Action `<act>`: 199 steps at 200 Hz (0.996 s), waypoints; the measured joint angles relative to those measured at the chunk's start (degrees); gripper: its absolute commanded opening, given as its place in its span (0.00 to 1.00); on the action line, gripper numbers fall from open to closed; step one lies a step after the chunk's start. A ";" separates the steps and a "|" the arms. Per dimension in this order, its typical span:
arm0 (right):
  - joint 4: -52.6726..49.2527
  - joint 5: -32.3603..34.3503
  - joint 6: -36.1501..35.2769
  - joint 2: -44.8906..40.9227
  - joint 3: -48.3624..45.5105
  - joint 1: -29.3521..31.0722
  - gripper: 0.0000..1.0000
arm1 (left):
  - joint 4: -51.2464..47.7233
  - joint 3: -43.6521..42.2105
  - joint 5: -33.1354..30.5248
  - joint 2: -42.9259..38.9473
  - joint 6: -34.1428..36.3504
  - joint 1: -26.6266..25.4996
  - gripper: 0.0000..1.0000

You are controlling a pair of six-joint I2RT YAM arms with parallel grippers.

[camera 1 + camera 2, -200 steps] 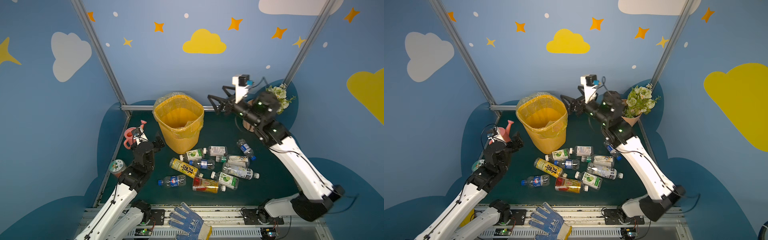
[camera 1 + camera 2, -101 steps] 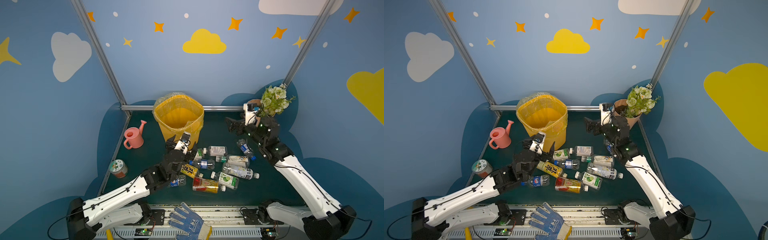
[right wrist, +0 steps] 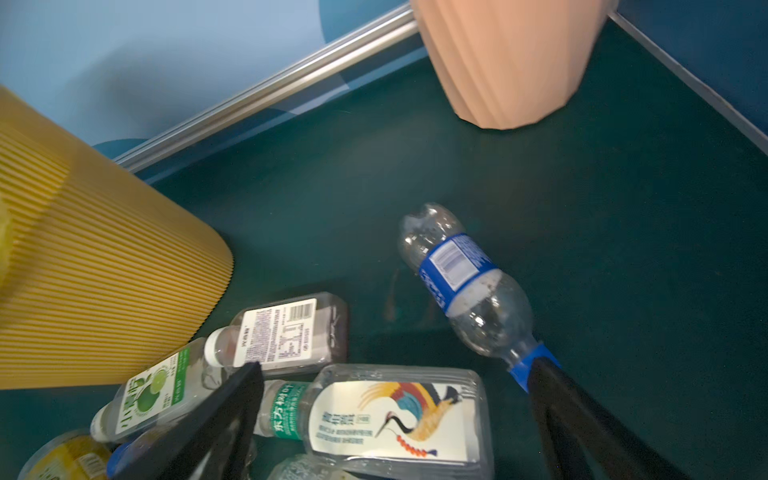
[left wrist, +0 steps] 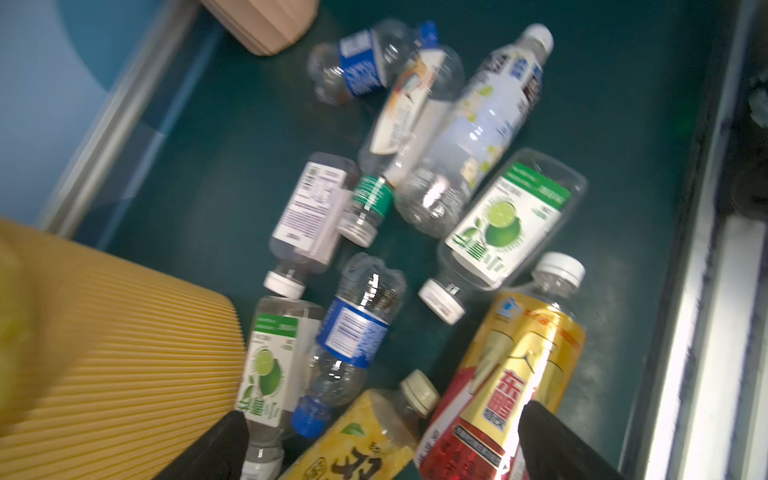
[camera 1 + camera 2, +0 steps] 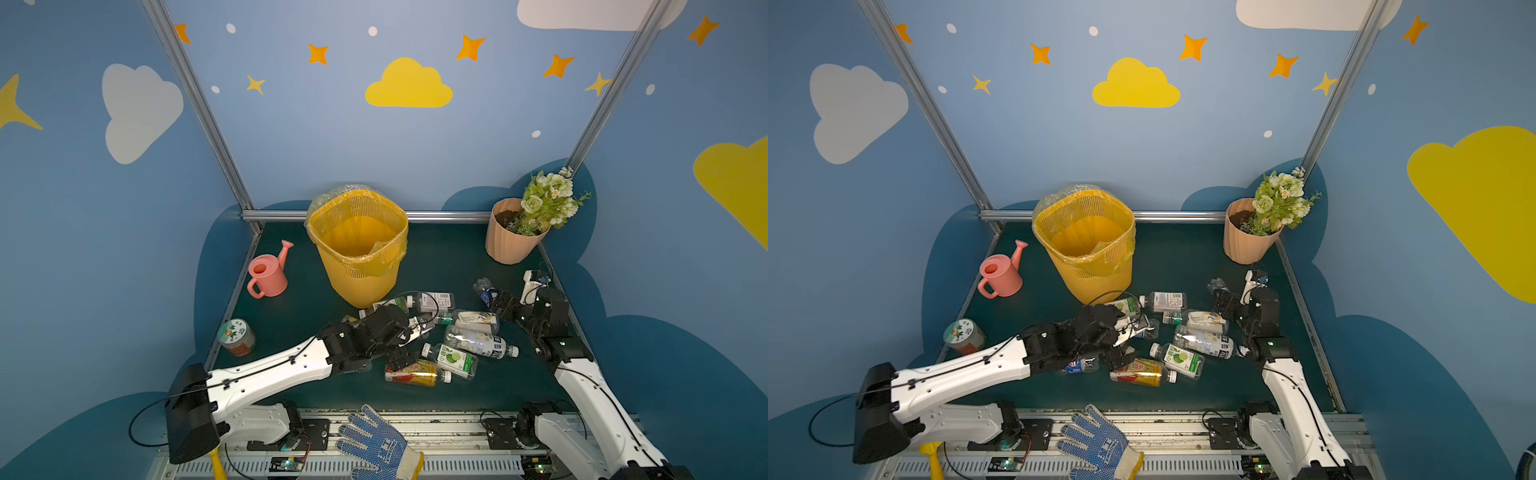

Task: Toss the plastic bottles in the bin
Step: 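Grasp the yellow-labelled tea bottle with the left gripper while the right arm withdraws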

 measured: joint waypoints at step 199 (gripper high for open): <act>-0.57 -7.50 6.71 -3.74 -2.84 -10.05 0.97 | -7.10 5.66 5.29 26.01 4.20 -5.68 0.79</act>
